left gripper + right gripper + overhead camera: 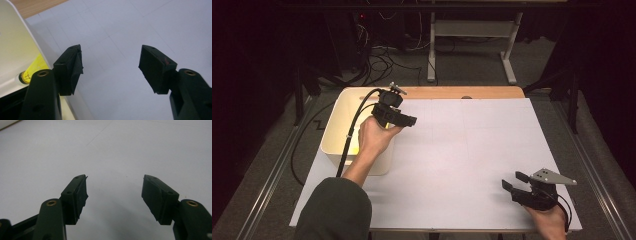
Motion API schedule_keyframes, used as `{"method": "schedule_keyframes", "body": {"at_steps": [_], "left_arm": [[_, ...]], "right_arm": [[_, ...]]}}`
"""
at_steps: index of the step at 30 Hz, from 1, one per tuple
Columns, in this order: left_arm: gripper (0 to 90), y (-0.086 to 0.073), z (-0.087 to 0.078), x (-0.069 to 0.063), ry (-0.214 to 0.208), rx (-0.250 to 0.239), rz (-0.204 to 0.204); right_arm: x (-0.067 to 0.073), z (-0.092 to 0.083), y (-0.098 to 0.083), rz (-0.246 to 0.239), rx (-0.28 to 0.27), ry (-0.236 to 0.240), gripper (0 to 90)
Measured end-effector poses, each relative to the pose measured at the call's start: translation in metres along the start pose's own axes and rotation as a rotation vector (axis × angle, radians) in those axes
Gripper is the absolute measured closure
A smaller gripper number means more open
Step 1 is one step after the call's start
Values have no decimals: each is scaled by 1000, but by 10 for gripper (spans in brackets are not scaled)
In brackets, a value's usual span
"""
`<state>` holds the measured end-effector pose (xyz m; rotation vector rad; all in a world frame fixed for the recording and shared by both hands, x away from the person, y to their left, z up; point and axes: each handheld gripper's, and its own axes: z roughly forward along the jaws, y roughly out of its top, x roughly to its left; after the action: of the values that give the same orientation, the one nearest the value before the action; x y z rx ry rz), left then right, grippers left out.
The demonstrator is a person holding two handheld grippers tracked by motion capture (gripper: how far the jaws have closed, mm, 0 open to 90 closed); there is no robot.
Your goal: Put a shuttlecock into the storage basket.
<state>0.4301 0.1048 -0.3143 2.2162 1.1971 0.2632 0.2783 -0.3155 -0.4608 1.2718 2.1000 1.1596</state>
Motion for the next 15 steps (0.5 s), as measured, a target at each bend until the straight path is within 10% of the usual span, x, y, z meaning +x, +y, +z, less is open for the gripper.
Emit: {"method": "schedule_keyframes", "body": {"at_steps": [15], "left_arm": [[368, 2, 11, -20, -18, 19, 39]], "right_arm": [[0, -1, 0, 5, -6, 3, 377]]}}
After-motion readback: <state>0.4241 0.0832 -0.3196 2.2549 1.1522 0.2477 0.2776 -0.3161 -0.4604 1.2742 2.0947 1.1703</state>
